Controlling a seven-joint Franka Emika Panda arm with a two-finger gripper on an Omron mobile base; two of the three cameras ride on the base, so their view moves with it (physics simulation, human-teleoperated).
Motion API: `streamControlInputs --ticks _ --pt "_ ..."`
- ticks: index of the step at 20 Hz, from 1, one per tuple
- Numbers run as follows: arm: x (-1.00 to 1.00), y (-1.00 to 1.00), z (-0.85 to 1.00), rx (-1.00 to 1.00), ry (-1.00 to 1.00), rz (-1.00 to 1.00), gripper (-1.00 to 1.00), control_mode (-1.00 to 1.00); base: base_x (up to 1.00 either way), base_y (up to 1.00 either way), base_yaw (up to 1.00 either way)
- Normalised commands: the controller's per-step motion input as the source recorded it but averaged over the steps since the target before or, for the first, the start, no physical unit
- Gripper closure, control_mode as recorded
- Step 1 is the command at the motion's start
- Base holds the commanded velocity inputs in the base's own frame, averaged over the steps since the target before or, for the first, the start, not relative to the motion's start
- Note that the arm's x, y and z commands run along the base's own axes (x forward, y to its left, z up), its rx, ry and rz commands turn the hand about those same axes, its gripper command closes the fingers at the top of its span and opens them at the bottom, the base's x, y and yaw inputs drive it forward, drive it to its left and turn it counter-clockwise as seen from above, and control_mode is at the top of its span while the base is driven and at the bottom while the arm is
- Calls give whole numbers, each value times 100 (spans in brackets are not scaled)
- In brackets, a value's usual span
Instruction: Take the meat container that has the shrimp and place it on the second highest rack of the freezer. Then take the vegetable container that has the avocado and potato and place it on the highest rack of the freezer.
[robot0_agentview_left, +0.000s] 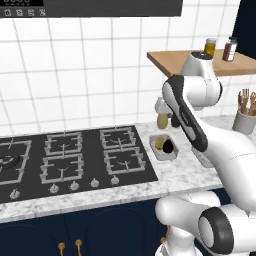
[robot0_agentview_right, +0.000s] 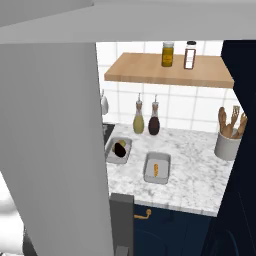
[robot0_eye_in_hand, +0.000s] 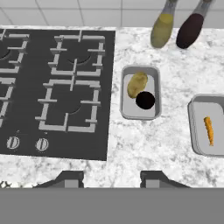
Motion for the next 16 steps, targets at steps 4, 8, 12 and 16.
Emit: streamControlInputs --ticks 4,8,12,16 --pt "-28 -17 -10 2 -3 -4 -100 -100 0 0 0" --pt "-19 -51 -88 18 3 -60 -100 -100 0 0 0" --pt "-10 -76 -96 24 4 -72 -100 -100 0 0 0" --pt "-1 -93 -90 28 4 -74 -100 -100 0 0 0"
